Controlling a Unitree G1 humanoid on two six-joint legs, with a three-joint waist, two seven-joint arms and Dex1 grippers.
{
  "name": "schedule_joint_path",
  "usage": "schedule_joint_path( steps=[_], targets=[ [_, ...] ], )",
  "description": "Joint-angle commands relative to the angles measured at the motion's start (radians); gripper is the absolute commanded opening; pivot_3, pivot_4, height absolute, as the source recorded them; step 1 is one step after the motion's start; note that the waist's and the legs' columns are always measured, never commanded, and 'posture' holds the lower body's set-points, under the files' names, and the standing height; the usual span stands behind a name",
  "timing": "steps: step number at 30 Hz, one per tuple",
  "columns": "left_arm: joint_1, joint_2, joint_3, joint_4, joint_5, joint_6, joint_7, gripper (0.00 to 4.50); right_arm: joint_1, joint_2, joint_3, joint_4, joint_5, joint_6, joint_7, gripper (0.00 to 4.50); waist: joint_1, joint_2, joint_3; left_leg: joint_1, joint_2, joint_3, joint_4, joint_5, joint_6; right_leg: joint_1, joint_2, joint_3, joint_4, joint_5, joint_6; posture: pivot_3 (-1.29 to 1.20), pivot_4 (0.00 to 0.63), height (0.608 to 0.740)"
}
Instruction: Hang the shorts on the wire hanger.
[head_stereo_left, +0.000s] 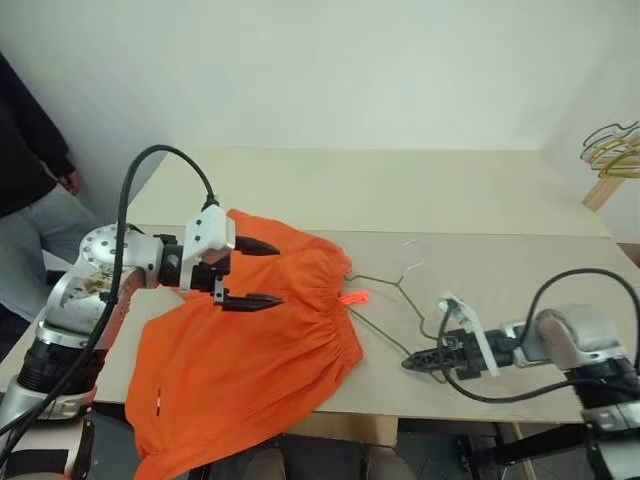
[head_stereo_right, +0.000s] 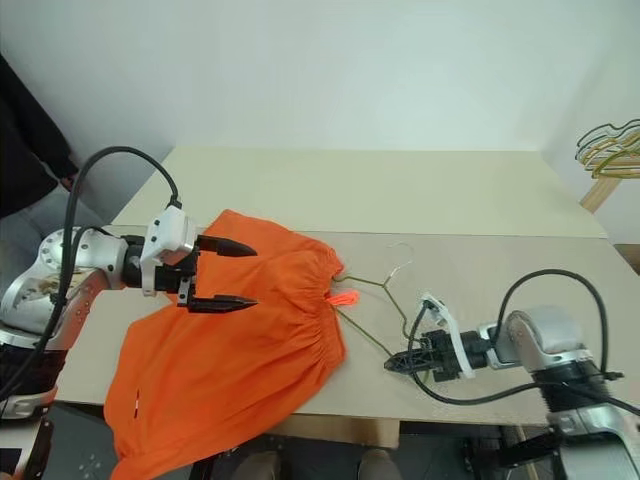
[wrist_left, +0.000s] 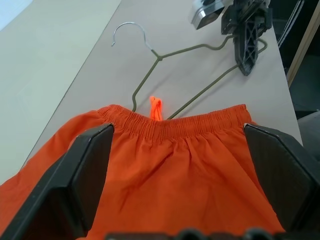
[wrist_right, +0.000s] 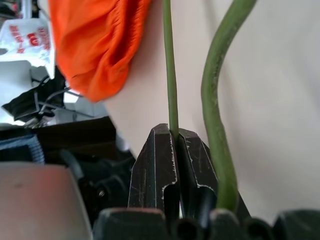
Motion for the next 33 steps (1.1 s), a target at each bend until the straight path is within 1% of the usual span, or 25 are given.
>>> schedule_joint_path(
  steps=[1,6,10,12,16,24,27,33],
  targets=[
    [-0.011,0.011,0.014,-0.019,-0.008,-0.011,0.001,4.47,-0.038,0.021,-0.061,0.025,0.009,0.007,-0.023,0.00,0.001,0.000,0.000,0.000,0.000,0.000,0.000,0.000,0.000,0.000,0.000,0.000,0.000,0.000,0.000,0.03,0.020,0.740],
    [-0.014,0.006,0.010,-0.017,-0.001,-0.017,0.006,4.47,-0.058,-0.003,-0.074,-0.020,0.078,0.034,0.052,0.00,0.002,0.000,0.000,0.000,0.000,0.000,0.000,0.000,0.000,0.000,0.000,0.000,0.000,0.000,0.000,0.03,0.020,0.740],
    [-0.010,-0.004,0.007,-0.017,0.004,-0.022,0.017,4.47,-0.129,0.079,-0.109,0.100,0.025,0.070,-0.061,0.00,-0.007,-0.002,-0.001,0.000,0.000,0.000,0.000,0.000,0.000,0.000,0.000,0.000,0.000,0.000,0.000,0.03,0.019,0.740],
    [-0.007,-0.009,0.004,-0.019,0.006,-0.025,0.023,4.47,-0.144,0.096,-0.086,0.101,0.021,0.083,-0.068,0.00,-0.007,-0.002,-0.001,0.001,0.000,0.000,-0.001,0.000,-0.001,0.000,0.000,0.000,0.001,0.000,-0.001,0.03,0.017,0.740],
    [-0.009,-0.015,0.002,-0.017,0.012,-0.032,0.033,4.47,-0.147,0.101,-0.055,0.075,0.050,0.103,-0.038,0.00,-0.007,-0.002,-0.001,-0.001,0.000,-0.001,-0.001,0.001,-0.001,-0.001,0.000,-0.001,0.001,0.000,-0.001,0.04,0.015,0.740],
    [0.002,-0.015,0.006,-0.022,0.014,-0.045,0.046,4.47,-0.143,0.107,-0.061,0.087,0.082,0.108,0.006,0.00,-0.006,-0.002,-0.002,0.000,0.000,-0.001,0.000,0.001,-0.002,-0.001,0.000,0.000,0.001,0.000,-0.001,0.04,0.008,0.740],
    [0.004,-0.016,0.004,-0.022,0.014,-0.050,0.049,4.47,-0.171,0.139,-0.067,0.139,0.074,0.102,-0.002,0.00,-0.008,-0.002,-0.002,0.000,0.000,-0.001,0.000,0.001,-0.002,-0.001,0.000,-0.001,0.001,0.000,-0.001,0.04,0.007,0.740],
    [-0.006,-0.019,0.001,-0.015,0.017,-0.057,0.055,4.47,-0.239,0.247,-0.091,0.289,0.008,0.030,-0.066,0.00,-0.019,-0.002,-0.002,0.000,0.000,-0.001,-0.001,0.002,-0.003,-0.001,0.000,-0.001,0.002,0.000,-0.001,0.06,0.002,0.740]
  ],
)
